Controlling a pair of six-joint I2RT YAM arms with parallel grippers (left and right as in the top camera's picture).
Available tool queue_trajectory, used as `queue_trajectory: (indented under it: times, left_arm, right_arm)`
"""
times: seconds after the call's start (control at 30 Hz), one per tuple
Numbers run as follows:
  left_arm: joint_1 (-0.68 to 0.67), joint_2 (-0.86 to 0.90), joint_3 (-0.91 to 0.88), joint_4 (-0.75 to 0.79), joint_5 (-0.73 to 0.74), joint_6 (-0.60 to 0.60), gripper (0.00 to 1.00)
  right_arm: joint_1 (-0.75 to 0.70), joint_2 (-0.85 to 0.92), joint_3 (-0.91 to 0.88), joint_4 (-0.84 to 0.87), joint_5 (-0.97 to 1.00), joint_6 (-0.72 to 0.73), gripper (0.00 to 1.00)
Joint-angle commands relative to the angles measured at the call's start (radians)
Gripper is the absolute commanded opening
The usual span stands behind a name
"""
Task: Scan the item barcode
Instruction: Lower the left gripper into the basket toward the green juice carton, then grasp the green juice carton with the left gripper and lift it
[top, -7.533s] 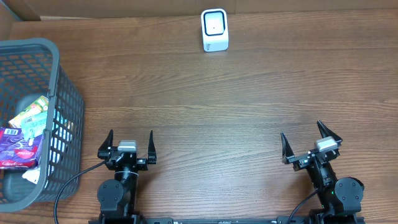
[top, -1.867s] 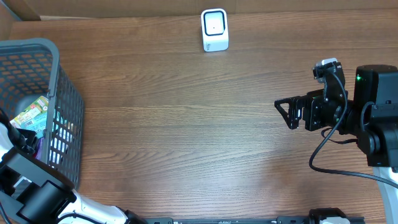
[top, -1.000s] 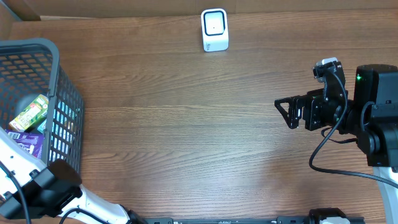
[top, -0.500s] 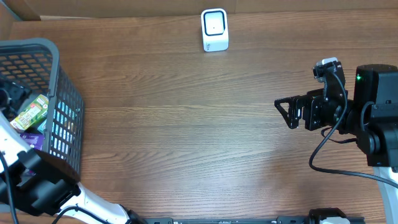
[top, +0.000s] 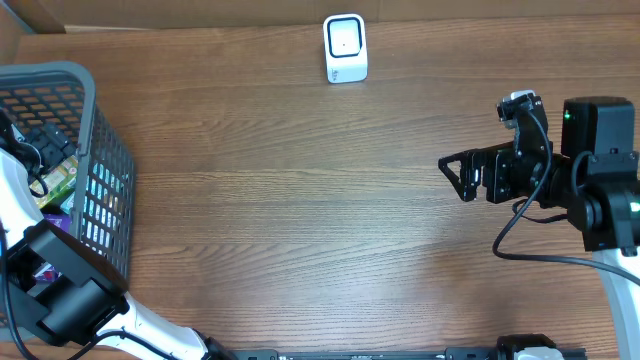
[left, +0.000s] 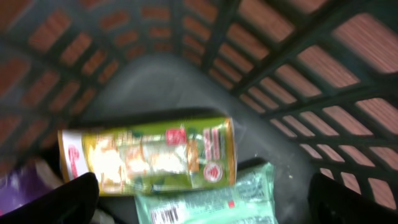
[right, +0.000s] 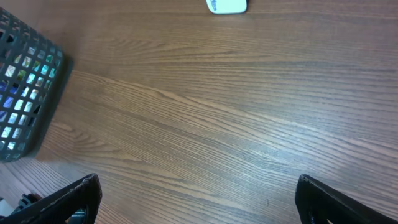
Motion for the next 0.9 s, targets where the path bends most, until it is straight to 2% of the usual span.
queue_trajectory:
  times: [0.0, 0.37, 0.47, 0.67, 0.87]
  left_arm:
    - [0.004, 0.002, -0.014, 0.016, 0.032, 0.225, 0.99]
    - [0.005, 0.002, -0.137, 0.053, 0.025, 0.528, 0.95]
    - [0.006, 0.002, -0.17, 0.099, 0.023, 0.558, 1.0]
    - [0.006, 0.002, -0.175, 0.211, 0.021, 0.565, 1.0]
    - [0.018, 0.003, -0.177, 0.218, 0.023, 0.701, 0.95]
  right_arm:
    - [0.005, 0.013, 0.021, 0.002, -0.005, 0.0, 1.0]
    - [0.005, 0.016, 0.021, 0.002, -0.005, 0.0, 1.0]
    - [0.005, 0.016, 0.021, 0.002, -0.005, 0.0, 1.0]
    - [0.005, 0.016, 0.021, 0.001, -0.006, 0.002, 1.0]
    - [0.005, 0.016, 0.021, -0.013, -0.005, 0.004, 1.0]
